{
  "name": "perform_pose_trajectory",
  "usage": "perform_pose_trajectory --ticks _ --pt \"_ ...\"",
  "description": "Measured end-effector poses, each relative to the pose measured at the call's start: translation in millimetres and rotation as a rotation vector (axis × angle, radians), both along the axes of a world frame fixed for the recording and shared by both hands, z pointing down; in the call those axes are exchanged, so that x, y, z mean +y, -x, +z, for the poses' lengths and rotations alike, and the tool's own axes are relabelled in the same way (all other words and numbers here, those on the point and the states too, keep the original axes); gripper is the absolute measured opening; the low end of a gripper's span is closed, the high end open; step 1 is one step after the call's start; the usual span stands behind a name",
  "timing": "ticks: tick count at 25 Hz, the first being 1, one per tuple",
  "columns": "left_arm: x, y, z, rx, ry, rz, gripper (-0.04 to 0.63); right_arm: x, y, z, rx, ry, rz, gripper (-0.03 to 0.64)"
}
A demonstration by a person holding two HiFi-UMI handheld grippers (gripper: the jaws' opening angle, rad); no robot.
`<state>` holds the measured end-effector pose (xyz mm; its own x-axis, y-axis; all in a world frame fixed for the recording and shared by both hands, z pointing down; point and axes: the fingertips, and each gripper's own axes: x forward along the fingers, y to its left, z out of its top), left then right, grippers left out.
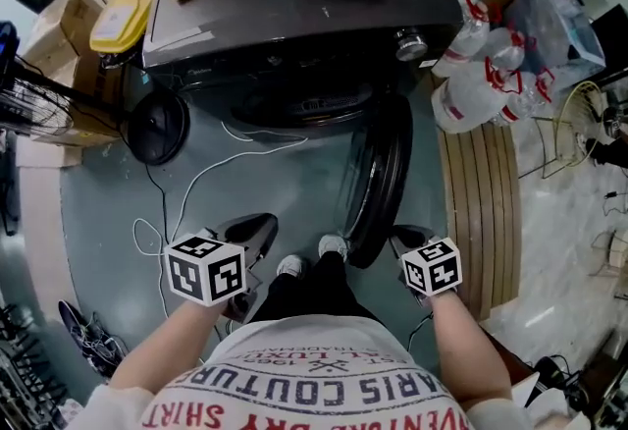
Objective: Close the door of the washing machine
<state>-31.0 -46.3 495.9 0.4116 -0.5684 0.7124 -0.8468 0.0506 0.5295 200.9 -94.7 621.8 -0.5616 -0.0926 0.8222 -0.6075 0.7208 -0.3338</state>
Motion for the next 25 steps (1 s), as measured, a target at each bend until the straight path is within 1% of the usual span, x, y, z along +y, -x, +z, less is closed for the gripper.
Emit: perform_pose_trajectory --ticks 5,11,15,20,25 --pt "5.0 14.0 2.5 -0.013 0.008 -0.082 0.041 -0.2 32.3 -3.3 -0.039 0.015 -0.085 0.023" --pt "13.3 25.6 0.3 -0.021 0.011 -0.181 0.041 -1.7 69.2 -6.9 -0.097 0.044 -0.149 0.023" --pt "17.0 33.5 0.0 -0.015 0.005 -0.247 0.041 -2.6 92.0 -9.3 -0.123 0.046 -0.205 0.023" --pt "21.2 44.6 5.2 -0.013 0.001 -0.273 0.041 -5.6 120.5 -10.2 -0.138 0.039 -0.238 0.023" --pt "22.9 63.0 1.7 -0.008 -0.003 -0.294 0.041 -10.4 148.4 -10.7 -0.136 0.040 -0.223 0.022"
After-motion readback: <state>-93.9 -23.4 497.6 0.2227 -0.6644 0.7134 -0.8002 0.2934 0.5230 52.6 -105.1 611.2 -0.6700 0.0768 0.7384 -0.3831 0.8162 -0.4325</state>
